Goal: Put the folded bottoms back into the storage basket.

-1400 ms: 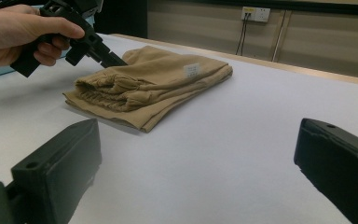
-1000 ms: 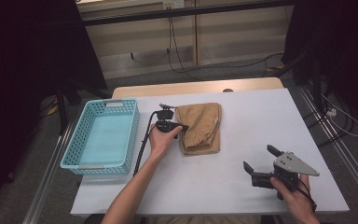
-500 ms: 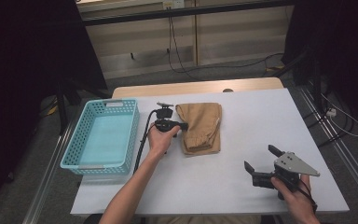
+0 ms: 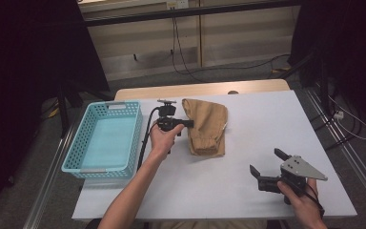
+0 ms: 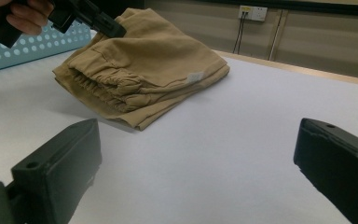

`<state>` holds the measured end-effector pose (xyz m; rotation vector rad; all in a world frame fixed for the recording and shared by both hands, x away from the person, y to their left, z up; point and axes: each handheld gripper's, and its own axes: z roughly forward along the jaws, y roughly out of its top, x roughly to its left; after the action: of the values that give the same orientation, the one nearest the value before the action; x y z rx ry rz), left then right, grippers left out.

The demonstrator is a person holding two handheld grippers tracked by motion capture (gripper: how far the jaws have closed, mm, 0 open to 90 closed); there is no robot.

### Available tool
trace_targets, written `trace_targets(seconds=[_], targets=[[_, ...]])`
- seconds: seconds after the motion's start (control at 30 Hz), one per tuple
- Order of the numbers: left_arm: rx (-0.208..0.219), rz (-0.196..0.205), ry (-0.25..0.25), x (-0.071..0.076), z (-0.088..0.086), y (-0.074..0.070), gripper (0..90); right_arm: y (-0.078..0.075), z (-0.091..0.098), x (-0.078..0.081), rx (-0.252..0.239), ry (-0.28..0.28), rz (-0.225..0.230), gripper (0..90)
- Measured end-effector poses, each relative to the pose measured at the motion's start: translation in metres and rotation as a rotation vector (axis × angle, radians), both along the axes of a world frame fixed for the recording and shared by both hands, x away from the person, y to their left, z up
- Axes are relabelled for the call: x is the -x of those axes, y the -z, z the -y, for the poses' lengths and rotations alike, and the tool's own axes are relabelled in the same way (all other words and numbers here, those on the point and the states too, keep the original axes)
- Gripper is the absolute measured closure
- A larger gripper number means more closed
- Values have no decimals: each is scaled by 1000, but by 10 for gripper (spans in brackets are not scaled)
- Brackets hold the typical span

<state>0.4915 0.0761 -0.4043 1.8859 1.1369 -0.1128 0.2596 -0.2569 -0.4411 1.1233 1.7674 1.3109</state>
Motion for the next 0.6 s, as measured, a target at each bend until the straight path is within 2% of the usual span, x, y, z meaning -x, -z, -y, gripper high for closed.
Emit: trace_targets(seconds=[0.2, 0.3, 0.53, 0.6], targets=[[-10, 40, 19, 3, -6, -12, 868, 0, 0, 0, 2, 1, 1, 8], [-18, 46, 30, 4, -9, -15, 868, 0, 0, 0, 4, 3, 0, 8], [-2, 78, 37, 7, -14, -26, 868, 0, -1, 1, 5, 0, -1, 8], [-28, 92, 55, 8, -14, -30, 869, 0, 0, 1, 3, 2, -1, 8]])
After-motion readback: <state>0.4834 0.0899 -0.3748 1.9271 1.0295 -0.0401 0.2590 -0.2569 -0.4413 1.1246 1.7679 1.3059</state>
